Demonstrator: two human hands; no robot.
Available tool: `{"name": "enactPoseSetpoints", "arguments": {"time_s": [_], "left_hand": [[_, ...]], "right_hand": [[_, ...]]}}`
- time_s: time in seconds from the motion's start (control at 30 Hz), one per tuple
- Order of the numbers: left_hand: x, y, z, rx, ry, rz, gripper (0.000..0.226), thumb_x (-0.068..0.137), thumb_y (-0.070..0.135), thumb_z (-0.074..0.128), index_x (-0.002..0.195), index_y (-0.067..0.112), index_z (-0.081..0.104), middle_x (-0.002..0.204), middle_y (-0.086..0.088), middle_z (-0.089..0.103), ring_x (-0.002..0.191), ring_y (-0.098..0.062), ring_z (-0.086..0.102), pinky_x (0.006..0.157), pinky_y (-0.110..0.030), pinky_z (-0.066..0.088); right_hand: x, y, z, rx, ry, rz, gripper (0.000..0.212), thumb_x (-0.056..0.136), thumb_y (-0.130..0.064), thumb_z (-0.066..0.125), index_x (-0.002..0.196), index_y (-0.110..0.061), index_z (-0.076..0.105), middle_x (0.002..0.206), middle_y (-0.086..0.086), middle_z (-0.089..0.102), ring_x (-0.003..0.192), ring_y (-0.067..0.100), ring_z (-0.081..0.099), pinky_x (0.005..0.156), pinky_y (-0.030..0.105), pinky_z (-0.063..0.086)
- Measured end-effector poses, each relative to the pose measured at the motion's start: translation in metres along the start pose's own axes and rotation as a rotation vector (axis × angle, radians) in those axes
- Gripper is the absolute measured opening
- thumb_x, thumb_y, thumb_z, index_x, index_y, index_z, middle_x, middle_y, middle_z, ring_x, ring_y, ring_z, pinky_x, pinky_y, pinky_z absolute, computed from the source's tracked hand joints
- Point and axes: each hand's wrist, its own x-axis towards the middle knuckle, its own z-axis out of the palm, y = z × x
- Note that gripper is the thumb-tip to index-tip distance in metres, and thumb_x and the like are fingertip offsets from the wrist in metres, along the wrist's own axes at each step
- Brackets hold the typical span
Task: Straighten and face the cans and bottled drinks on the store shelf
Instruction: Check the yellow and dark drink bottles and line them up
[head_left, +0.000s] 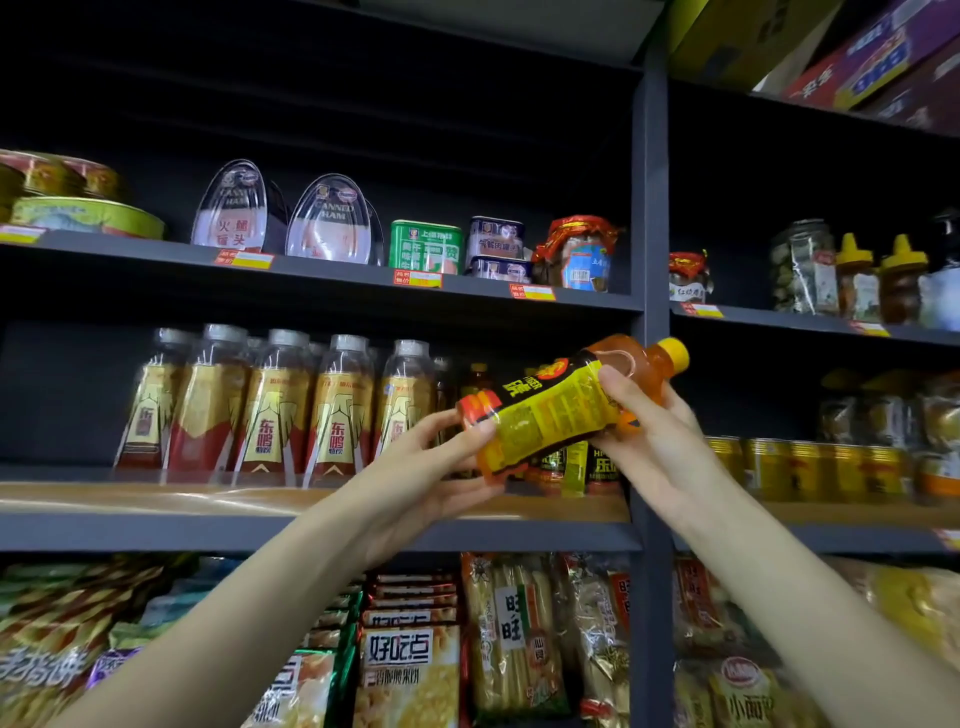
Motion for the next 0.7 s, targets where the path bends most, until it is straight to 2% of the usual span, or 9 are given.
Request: {"name": "enactPoseSetpoints", "arguments": {"time_s": [0.03, 0.13, 0.23, 0.3, 0.37, 0.43, 0.57, 0.63, 0.7], "left_hand": [[0.000, -0.001, -0.002, -0.041, -0.027, -0.020, 0.062, 0.067, 0.020, 0.069, 0.125, 0.011, 0.048, 0.108, -0.023, 0.066, 0.095, -0.036, 0.067, 0.076, -0.036, 0.058], [-0.001, -0.006, -0.005, -0.069, -0.065, 0.042, 0.046, 0.068, 0.015, 0.065, 0.112, 0.016, 0.054, 0.099, -0.017, 0.071, 0.093, -0.035, 0.067, 0.074, -0.035, 0.058], [0.002, -0.008, -0.010, -0.081, 0.006, 0.124, 0.045, 0.067, 0.011, 0.067, 0.108, 0.022, 0.054, 0.107, -0.016, 0.067, 0.093, -0.032, 0.068, 0.075, -0.036, 0.058], [0.004, -0.008, -0.014, 0.073, 0.086, 0.253, 0.056, 0.063, 0.011, 0.071, 0.112, 0.029, 0.054, 0.113, -0.009, 0.060, 0.096, -0.026, 0.067, 0.076, -0.034, 0.058], [0.004, -0.005, -0.016, 0.345, 0.140, 0.423, 0.063, 0.062, 0.009, 0.075, 0.113, 0.038, 0.051, 0.114, 0.005, 0.055, 0.098, -0.013, 0.065, 0.072, -0.027, 0.055], [0.004, -0.006, -0.015, 0.521, 0.118, 0.518, 0.068, 0.066, 0.002, 0.076, 0.114, 0.038, 0.046, 0.116, 0.015, 0.050, 0.102, -0.005, 0.061, 0.071, -0.020, 0.054], [0.008, -0.011, -0.021, 0.627, 0.063, 0.503, 0.067, 0.067, 0.001, 0.077, 0.111, 0.036, 0.041, 0.118, 0.015, 0.047, 0.105, -0.012, 0.058, 0.077, -0.020, 0.053], [0.009, -0.015, -0.024, 0.675, 0.015, 0.453, 0.063, 0.065, 0.009, 0.078, 0.110, 0.033, 0.041, 0.118, 0.012, 0.049, 0.107, -0.014, 0.059, 0.083, -0.026, 0.054], [0.007, -0.024, -0.022, 0.693, -0.016, 0.409, 0.058, 0.062, 0.022, 0.077, 0.110, 0.028, 0.044, 0.120, 0.010, 0.052, 0.111, -0.011, 0.058, 0.093, -0.033, 0.051]], "right_hand": [[0.000, -0.002, 0.001, -0.042, -0.038, -0.041, 0.064, 0.060, -0.017, 0.074, 0.121, -0.016, 0.056, 0.114, 0.008, 0.066, 0.109, 0.023, 0.062, 0.094, 0.043, 0.049], [-0.001, -0.006, 0.005, -0.132, -0.121, -0.110, 0.063, 0.061, -0.019, 0.074, 0.121, -0.021, 0.054, 0.109, 0.002, 0.067, 0.105, 0.018, 0.065, 0.087, 0.035, 0.053], [0.001, -0.004, 0.008, -0.255, -0.111, -0.133, 0.059, 0.067, -0.020, 0.072, 0.123, -0.018, 0.053, 0.112, 0.002, 0.067, 0.106, 0.017, 0.065, 0.085, 0.034, 0.055], [0.003, -0.002, 0.009, -0.306, -0.070, -0.083, 0.054, 0.071, -0.020, 0.072, 0.122, -0.015, 0.054, 0.115, 0.005, 0.066, 0.106, 0.020, 0.065, 0.088, 0.037, 0.054], [0.005, 0.001, 0.007, -0.198, -0.046, 0.038, 0.046, 0.075, -0.018, 0.070, 0.119, -0.011, 0.056, 0.113, 0.010, 0.068, 0.104, 0.024, 0.065, 0.090, 0.041, 0.053], [0.006, 0.004, 0.005, -0.064, -0.038, 0.116, 0.045, 0.075, -0.017, 0.068, 0.118, -0.009, 0.057, 0.110, 0.013, 0.069, 0.104, 0.026, 0.066, 0.090, 0.042, 0.052], [0.008, 0.009, -0.003, -0.094, -0.038, 0.073, 0.058, 0.068, -0.019, 0.071, 0.124, -0.009, 0.056, 0.112, 0.012, 0.069, 0.106, 0.026, 0.065, 0.088, 0.040, 0.053], [0.008, 0.007, -0.007, -0.160, -0.063, -0.004, 0.063, 0.064, -0.017, 0.076, 0.124, -0.013, 0.056, 0.115, 0.009, 0.068, 0.111, 0.025, 0.063, 0.090, 0.039, 0.051], [0.006, -0.002, -0.012, -0.242, -0.145, -0.092, 0.078, 0.058, -0.009, 0.085, 0.128, -0.021, 0.051, 0.118, 0.007, 0.065, 0.112, 0.023, 0.062, 0.089, 0.037, 0.051]]}}
